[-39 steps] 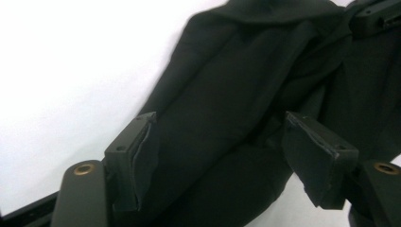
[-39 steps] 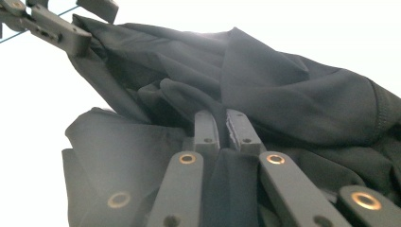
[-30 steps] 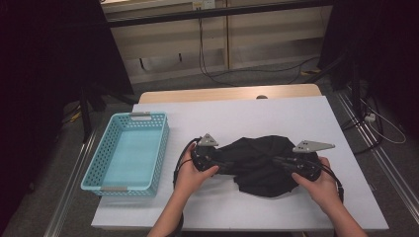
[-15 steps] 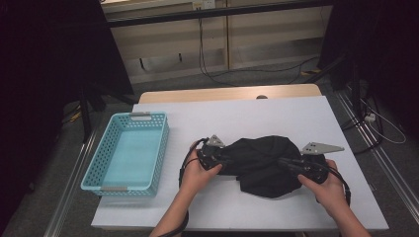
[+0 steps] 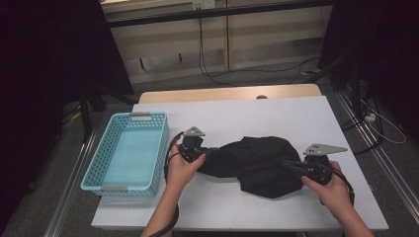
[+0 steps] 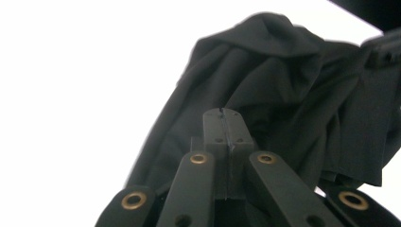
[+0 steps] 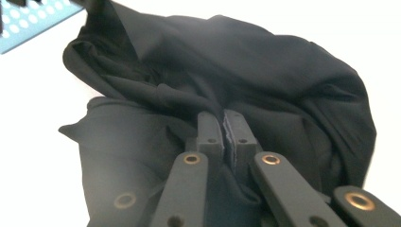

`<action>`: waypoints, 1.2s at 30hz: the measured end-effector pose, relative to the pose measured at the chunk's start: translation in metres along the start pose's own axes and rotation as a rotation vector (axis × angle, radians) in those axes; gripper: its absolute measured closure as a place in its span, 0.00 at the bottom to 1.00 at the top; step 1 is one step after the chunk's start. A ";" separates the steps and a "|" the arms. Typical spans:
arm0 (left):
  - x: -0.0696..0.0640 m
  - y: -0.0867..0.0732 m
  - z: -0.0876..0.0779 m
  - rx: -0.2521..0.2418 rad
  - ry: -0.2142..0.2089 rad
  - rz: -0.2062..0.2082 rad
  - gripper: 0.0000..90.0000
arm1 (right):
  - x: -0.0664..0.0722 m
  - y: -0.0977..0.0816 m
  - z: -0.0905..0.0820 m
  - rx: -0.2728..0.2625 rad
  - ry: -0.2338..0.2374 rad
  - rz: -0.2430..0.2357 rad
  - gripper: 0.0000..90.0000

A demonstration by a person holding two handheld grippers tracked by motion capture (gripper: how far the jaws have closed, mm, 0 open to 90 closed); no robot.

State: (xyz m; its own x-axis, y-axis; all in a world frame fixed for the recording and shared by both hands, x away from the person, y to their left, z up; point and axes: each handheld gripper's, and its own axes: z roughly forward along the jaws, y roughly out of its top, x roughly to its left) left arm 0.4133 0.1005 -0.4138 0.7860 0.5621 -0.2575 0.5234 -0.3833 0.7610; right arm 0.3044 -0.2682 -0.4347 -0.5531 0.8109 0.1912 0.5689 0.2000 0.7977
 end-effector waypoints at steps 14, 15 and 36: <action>0.006 0.000 -0.014 -0.028 0.018 -0.029 1.00 | 0.007 0.015 0.005 -0.016 -0.041 -0.076 0.50; 0.005 -0.001 -0.015 -0.029 0.018 -0.028 1.00 | 0.007 0.018 0.007 -0.017 -0.039 -0.083 0.49; -0.009 -0.007 -0.015 0.014 0.028 0.032 1.00 | 0.024 0.041 0.080 0.067 -0.059 -0.215 0.53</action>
State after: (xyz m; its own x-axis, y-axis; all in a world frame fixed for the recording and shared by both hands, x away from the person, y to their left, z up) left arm 0.3971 0.1087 -0.4082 0.7930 0.5694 -0.2165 0.5029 -0.4114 0.7601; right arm 0.3632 -0.1966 -0.4438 -0.6304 0.7762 -0.0144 0.4823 0.4061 0.7762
